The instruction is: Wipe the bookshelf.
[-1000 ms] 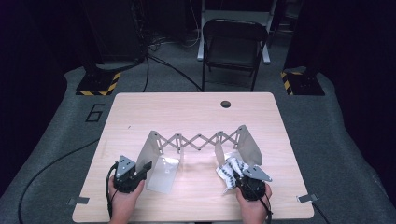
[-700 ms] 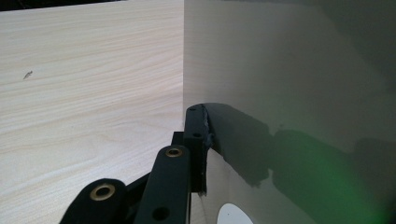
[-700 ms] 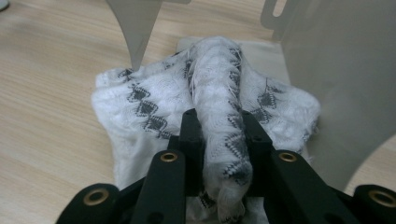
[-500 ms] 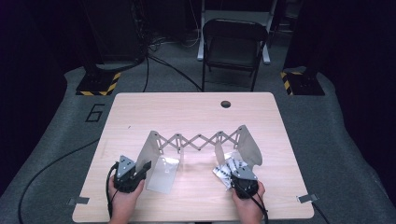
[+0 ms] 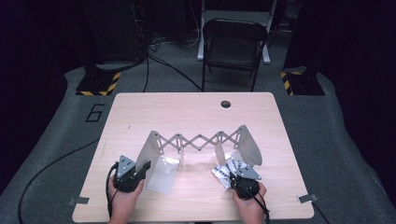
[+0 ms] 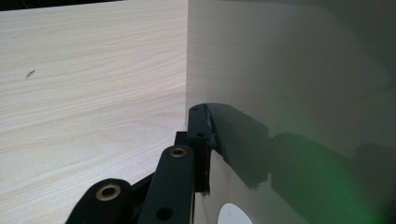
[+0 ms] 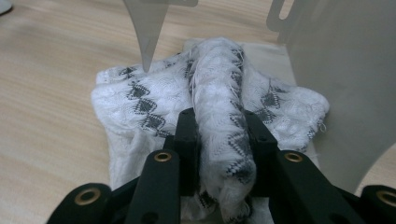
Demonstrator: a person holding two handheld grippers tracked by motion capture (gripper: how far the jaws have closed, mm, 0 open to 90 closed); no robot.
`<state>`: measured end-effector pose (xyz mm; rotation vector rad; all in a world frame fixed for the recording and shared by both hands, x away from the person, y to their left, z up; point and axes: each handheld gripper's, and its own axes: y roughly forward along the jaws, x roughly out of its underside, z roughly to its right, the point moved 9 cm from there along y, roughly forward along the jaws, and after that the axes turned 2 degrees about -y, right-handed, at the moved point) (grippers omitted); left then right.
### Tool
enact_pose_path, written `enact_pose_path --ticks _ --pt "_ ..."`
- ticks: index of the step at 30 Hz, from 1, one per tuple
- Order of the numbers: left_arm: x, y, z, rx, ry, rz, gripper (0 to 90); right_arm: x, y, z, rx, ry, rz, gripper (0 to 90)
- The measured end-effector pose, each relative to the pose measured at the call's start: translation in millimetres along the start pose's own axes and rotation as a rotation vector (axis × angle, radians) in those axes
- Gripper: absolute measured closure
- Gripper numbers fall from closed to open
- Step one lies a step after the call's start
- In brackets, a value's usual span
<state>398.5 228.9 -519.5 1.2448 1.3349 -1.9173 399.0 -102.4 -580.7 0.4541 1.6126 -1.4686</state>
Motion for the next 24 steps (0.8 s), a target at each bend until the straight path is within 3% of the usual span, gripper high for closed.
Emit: enact_pose_path --ticks 4,5,8,11,14,16,19,24 --pt "-0.2 0.8 0.1 0.008 -0.008 -0.005 83.4 -6.2 6.7 -0.1 0.019 0.043 -0.031 72.7" --pt "-0.2 0.8 0.2 0.01 -0.009 -0.006 83.6 -10.0 10.8 -0.7 0.013 0.073 -0.028 72.8" --pt "-0.1 0.8 0.7 0.013 -0.013 -0.006 83.7 -16.0 19.1 2.3 0.013 0.086 -0.028 72.9" --pt "-0.1 0.8 0.8 0.009 -0.013 -0.005 83.7 -18.8 23.6 3.2 0.013 0.054 -0.033 73.0" --pt "0.2 0.4 0.9 -0.001 -0.009 -0.006 83.9 -17.4 20.6 3.1 -0.001 0.064 -0.022 73.0" --pt "-0.1 0.6 0.8 -0.021 -0.007 -0.001 84.3 -10.7 11.5 3.5 -0.001 0.056 -0.052 73.0" --pt "-0.5 0.7 0.9 -0.033 -0.001 -0.006 85.1 -1.4 0.3 3.0 0.011 0.021 -0.04 73.0" --pt "0.4 -0.3 1.0 -0.025 -0.005 -0.021 86.1 -7.1 7.6 3.2 0.016 0.049 -0.023 73.2"
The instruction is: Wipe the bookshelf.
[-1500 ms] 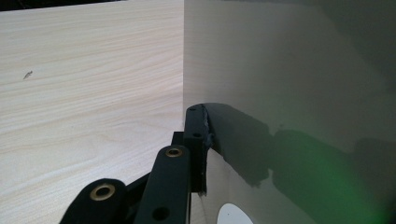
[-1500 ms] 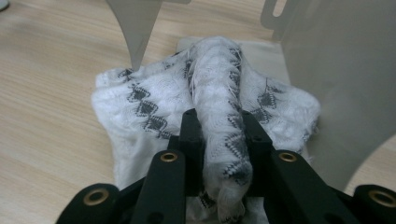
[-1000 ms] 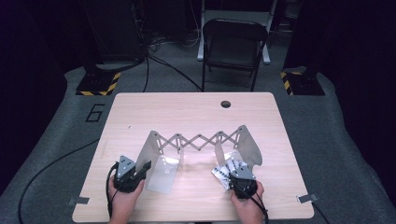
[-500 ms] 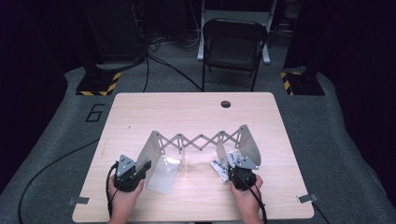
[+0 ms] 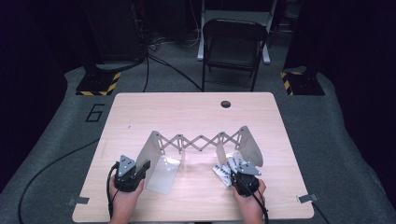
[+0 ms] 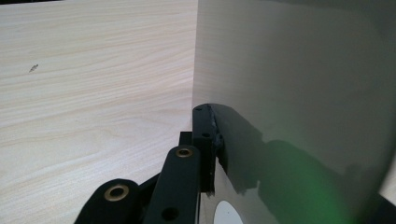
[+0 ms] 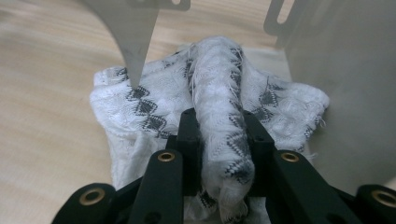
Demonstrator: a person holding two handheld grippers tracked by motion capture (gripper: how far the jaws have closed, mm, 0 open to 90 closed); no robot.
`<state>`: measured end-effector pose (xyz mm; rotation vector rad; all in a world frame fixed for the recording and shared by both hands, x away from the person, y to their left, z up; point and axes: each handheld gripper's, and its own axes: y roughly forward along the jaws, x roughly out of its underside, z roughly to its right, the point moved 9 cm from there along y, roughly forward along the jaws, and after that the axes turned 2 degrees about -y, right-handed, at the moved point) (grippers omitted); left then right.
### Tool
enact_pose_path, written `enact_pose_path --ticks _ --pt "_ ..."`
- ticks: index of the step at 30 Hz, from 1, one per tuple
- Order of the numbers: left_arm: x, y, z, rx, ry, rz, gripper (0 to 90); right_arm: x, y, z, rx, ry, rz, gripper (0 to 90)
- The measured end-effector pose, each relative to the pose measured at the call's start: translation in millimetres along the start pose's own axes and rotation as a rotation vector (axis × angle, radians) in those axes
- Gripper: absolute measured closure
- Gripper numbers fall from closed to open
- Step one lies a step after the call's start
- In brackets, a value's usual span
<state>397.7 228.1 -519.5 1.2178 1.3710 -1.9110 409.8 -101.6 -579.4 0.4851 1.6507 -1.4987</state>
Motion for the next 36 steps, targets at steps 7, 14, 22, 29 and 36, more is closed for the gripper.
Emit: enact_pose_path --ticks 7,14,22,29,36 --pt "0.3 0.1 0.4 0.004 -0.001 0.004 86.5 -18.3 24.5 4.6 0.043 -0.005 0.016 73.1" --pt "-0.5 0.9 0.8 -0.013 -0.005 0.019 86.8 -7.0 7.7 2.6 0.031 -0.023 -0.034 72.6" --pt "-0.1 0.6 0.9 -0.015 -0.004 0.013 86.9 14.6 -18.5 0.0 0.047 -0.063 -0.026 72.7" --pt "0.6 -0.3 1.4 -0.001 0.0 0.003 86.9 -5.2 6.7 5.2 0.095 -0.039 -0.014 73.0" --pt "0.8 -0.3 1.8 -0.002 -0.005 0.007 86.9 -17.9 23.9 11.8 0.101 -0.019 0.003 72.9"
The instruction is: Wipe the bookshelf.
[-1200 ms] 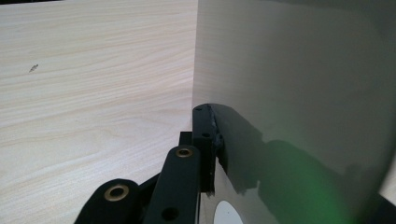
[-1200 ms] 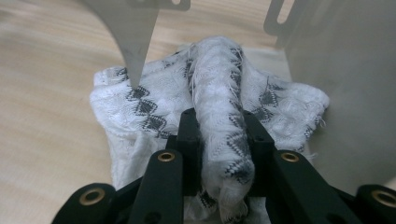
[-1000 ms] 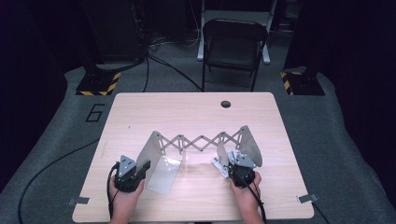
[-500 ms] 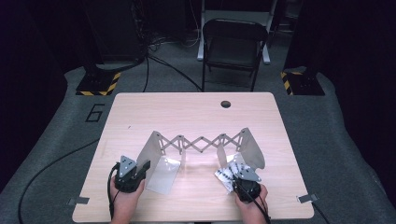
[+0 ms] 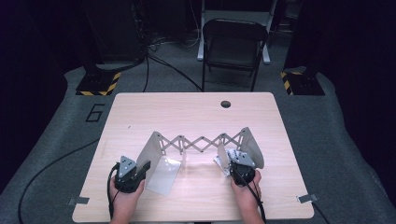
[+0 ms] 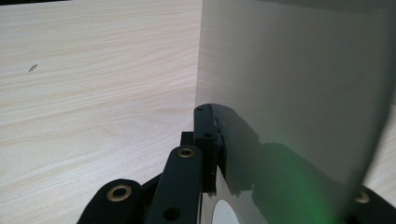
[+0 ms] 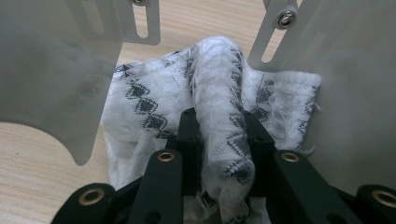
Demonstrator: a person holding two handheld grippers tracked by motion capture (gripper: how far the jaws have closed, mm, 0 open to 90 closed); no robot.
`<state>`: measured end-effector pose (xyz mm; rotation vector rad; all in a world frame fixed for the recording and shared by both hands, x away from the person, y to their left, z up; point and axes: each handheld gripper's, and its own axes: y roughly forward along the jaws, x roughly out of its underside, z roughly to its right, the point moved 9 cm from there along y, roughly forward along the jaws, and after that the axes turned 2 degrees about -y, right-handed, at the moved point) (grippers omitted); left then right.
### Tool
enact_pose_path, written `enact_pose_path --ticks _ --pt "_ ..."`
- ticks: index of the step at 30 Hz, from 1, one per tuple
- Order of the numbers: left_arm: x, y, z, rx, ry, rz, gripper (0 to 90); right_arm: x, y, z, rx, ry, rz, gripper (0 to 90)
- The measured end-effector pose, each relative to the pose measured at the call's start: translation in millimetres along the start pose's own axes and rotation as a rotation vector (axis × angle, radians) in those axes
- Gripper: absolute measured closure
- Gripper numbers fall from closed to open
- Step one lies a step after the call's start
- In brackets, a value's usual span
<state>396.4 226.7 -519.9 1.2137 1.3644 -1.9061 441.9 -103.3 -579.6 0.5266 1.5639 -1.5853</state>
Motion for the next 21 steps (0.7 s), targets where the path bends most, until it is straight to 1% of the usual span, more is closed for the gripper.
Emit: enact_pose_path --ticks 3,4,5,6,7,8,10,12,13,14,15,16,17,18,19,21 --pt "-0.2 0.4 0.3 -0.013 0.01 0.002 87.2 1.9 -3.5 0.0 -0.003 -0.005 -0.011 72.7" --pt "-0.2 0.4 0.6 -0.021 0.015 0.001 87.4 4.4 -6.3 1.7 -0.002 -0.015 -0.027 72.5" --pt "-0.4 0.8 0.9 -0.03 0.012 0.006 87.6 6.0 -9.0 0.7 -0.006 0.004 -0.033 72.4" --pt "-0.3 0.7 0.8 -0.031 0.011 0.004 87.7 8.9 -12.9 0.9 -0.006 0.006 -0.041 72.4" --pt "-0.3 0.7 0.8 -0.031 0.009 0.004 87.7 11.2 -15.7 2.2 -0.008 -0.014 -0.04 72.4" --pt "-0.2 0.5 0.7 -0.027 0.01 0.001 87.7 12.7 -17.9 2.0 -0.011 -0.016 -0.036 72.3" --pt "0.1 0.1 0.8 -0.023 0.009 -0.003 87.7 18.8 -25.3 1.9 -0.009 -0.034 -0.048 72.3" --pt "-0.3 0.6 0.6 -0.025 0.006 0.005 87.7 23.7 -32.0 1.3 -0.014 -0.031 -0.057 72.3" --pt "-0.4 0.7 0.6 -0.025 0.005 0.007 87.6 25.2 -34.4 1.6 -0.019 -0.038 -0.045 72.3" --pt "-0.3 0.6 0.5 -0.022 0.006 0.006 87.6 26.3 -35.5 0.7 -0.018 -0.031 -0.041 72.4" --pt "-0.4 0.6 0.5 -0.021 0.006 0.007 87.6 26.8 -35.5 1.2 -0.013 -0.046 -0.033 72.4" --pt "0.0 0.1 0.5 -0.013 0.006 -0.001 87.5 26.0 -34.7 0.7 -0.012 -0.042 -0.028 72.2" --pt "-0.1 0.2 0.5 -0.012 0.008 0.0 87.5 25.1 -33.2 1.7 -0.007 -0.058 -0.033 71.8" --pt "-0.4 0.7 0.4 -0.019 0.008 0.006 87.5 21.9 -29.8 0.6 -0.001 -0.045 -0.023 71.6" --pt "0.0 0.1 0.5 -0.016 0.011 -0.006 87.6 20.4 -27.2 1.0 0.006 -0.049 -0.036 71.6" --pt "0.0 0.1 0.4 -0.015 0.01 -0.006 87.6 13.7 -18.5 1.0 0.022 -0.054 -0.039 71.7"
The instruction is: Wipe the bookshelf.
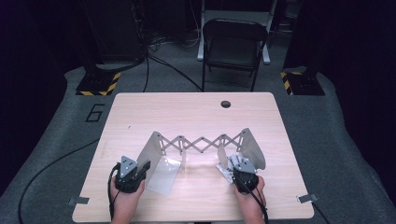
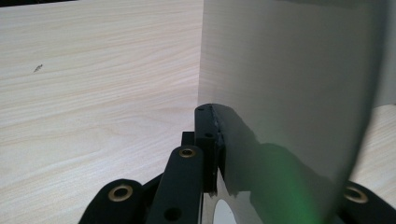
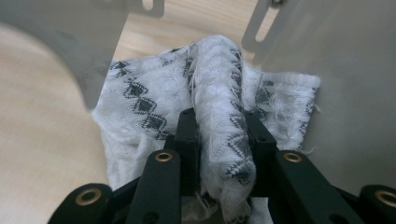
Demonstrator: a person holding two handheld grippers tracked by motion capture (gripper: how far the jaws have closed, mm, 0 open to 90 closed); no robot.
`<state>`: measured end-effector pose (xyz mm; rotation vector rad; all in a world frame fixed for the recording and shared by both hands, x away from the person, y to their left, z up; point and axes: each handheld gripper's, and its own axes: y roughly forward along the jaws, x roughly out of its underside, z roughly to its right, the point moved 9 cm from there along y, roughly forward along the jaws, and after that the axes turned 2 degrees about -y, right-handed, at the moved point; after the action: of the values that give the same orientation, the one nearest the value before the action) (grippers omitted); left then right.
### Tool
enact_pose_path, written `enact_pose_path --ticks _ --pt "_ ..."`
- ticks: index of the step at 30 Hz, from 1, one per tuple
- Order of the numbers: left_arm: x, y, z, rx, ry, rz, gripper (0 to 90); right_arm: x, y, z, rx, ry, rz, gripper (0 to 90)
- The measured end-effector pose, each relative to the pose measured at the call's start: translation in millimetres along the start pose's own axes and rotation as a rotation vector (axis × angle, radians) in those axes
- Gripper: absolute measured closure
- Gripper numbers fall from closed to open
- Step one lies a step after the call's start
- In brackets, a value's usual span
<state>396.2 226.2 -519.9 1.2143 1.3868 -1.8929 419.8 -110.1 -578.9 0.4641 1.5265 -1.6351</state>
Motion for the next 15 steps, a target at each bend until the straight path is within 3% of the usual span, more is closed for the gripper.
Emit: enact_pose_path --ticks 1,2,3,7,11,15 --pt "-0.5 0.7 -0.2 -0.003 -0.002 0.01 87.6 -3.5 4.0 1.2 0.0 -0.016 0.014 71.7" --pt "0.2 -0.2 -0.2 0.003 0.0 -0.001 87.6 -6.4 7.2 0.3 0.005 0.003 0.006 71.7" --pt "0.1 0.0 -0.2 0.003 -0.001 0.002 87.5 -9.7 11.3 1.8 0.007 -0.014 0.016 71.7" --pt "0.2 0.0 0.0 -0.004 -0.003 0.002 87.6 -13.1 15.8 1.9 0.008 -0.001 0.012 71.7" --pt "-0.2 0.5 0.5 -0.023 -0.004 0.005 88.2 -4.7 4.3 2.8 -0.002 -0.018 -0.015 71.3" --pt "-0.2 0.7 0.5 -0.024 -0.005 0.009 88.2 12.9 -15.1 1.5 -0.001 -0.037 -0.003 71.5"
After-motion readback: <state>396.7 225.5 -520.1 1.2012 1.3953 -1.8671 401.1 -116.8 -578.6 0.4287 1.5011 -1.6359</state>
